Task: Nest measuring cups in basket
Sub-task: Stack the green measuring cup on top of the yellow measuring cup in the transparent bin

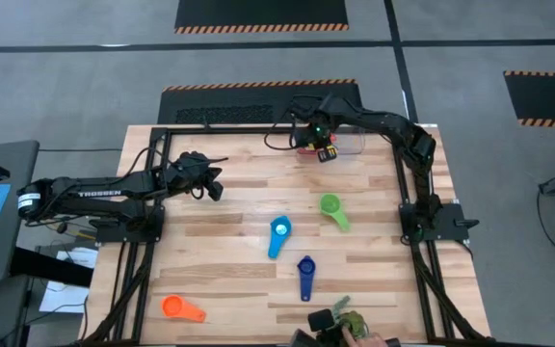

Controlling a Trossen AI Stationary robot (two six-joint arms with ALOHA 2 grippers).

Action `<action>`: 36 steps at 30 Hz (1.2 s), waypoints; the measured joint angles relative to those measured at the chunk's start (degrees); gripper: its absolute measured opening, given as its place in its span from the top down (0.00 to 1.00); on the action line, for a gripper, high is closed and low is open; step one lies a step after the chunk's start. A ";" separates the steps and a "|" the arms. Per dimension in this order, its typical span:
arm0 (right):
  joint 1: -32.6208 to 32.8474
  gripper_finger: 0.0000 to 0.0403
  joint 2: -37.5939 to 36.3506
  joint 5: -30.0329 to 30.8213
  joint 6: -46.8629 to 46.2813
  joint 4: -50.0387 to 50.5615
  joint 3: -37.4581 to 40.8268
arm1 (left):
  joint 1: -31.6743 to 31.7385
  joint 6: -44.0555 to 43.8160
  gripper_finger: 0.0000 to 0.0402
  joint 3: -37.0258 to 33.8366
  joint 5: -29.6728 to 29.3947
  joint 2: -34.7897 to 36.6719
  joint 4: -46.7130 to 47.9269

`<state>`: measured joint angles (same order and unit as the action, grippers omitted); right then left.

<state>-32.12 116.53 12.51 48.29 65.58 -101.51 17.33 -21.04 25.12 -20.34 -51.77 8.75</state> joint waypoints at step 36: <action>35.71 0.95 -22.84 6.09 -65.13 4.60 -5.62 | -3.23 -7.04 1.00 0.00 20.47 0.01 7.38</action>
<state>3.59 93.69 18.60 -16.83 70.18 -107.13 14.11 -28.07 25.12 0.13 -51.76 16.13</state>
